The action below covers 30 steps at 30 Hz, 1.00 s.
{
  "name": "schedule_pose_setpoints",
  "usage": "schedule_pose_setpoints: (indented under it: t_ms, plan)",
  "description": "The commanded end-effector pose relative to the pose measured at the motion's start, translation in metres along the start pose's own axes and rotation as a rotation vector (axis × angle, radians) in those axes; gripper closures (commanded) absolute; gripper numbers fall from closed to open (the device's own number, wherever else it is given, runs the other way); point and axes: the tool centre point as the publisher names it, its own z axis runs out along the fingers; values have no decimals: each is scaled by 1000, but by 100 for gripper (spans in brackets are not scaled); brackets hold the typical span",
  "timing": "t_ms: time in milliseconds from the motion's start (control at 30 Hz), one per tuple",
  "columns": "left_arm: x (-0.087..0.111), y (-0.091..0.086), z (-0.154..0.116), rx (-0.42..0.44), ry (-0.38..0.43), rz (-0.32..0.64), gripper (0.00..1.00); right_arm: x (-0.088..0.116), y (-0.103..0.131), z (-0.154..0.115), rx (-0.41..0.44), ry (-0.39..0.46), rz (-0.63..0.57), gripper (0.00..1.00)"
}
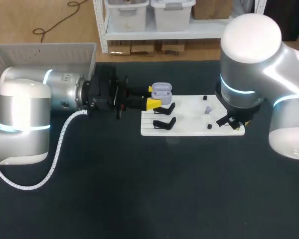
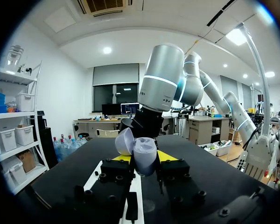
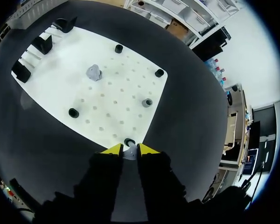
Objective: Pick up each earbud case from the left stands, insert the matching earbuds, close the lid, and place the case in the box.
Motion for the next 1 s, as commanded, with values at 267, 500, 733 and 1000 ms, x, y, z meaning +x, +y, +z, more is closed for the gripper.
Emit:
schedule_pose_setpoints:
  t_ms: [267, 500, 733, 1000]
  plan:
    - [1, -1, 0, -4, -2, 2, 100, 4, 4, -11, 2, -18, 14, 100]
    - [1, -1, 0, -4, -2, 2, 100, 8, 7, -46, -6, -28, 45, 100]
    - [1, -1, 0, -4, -2, 2, 100, 2, 18, -122, -45, 5, 80, 100]
    - [1, -1, 0, -4, -2, 2, 100, -3, 37, -188, -64, 138, 161, 100]
